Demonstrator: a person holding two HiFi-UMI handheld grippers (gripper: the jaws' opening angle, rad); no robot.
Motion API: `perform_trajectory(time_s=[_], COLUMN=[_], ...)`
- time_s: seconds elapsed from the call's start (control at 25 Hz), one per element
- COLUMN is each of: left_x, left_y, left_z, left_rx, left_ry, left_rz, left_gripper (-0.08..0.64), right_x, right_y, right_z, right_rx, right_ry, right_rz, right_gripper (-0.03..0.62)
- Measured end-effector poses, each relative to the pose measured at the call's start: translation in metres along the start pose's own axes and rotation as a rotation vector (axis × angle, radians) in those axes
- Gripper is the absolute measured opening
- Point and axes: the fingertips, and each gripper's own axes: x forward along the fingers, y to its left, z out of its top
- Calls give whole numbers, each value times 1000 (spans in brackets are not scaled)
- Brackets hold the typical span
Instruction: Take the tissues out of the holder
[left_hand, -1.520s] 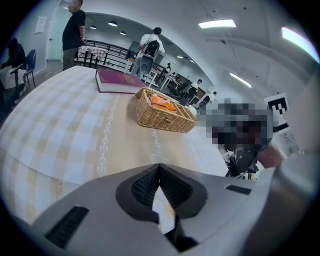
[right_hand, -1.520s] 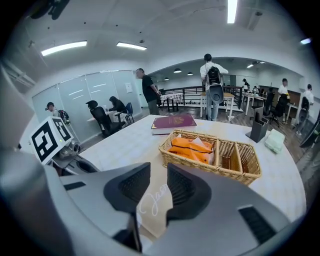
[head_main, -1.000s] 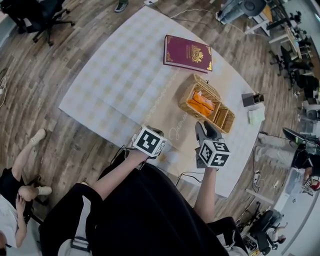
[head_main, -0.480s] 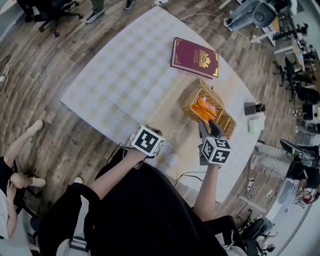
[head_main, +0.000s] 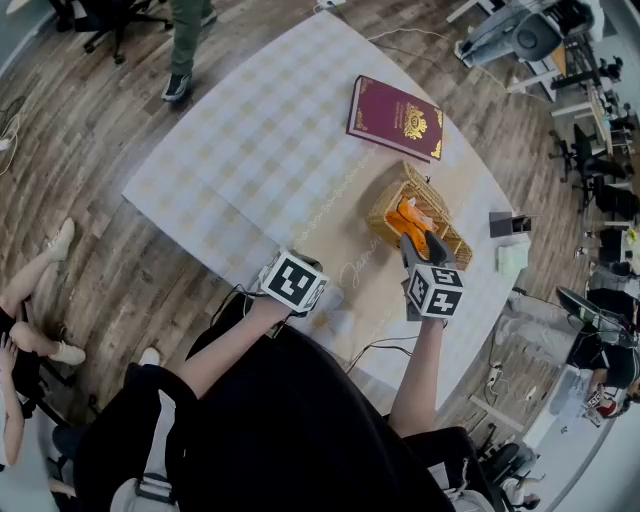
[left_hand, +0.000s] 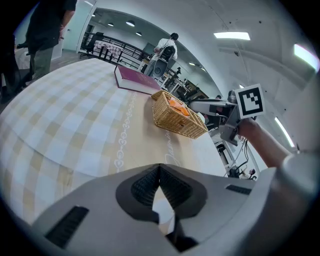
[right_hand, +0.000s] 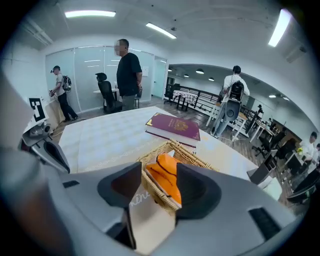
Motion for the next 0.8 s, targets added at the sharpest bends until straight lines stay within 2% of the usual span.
perform_trajectory(time_s=[0.48,0.8], left_x=[-5,-6], left_y=[16,26], left_z=[-10,-14], left_rx=[-51,-91], left_ry=[1,-5], left_rz=[25,36], left_gripper=[0,0], right_x=[27,48], right_y=[-10,-12], right_z=[-1,-2], right_rx=[-157,-233], right_ry=[59,119], right_rz=[-22,17], right_gripper=[236,279])
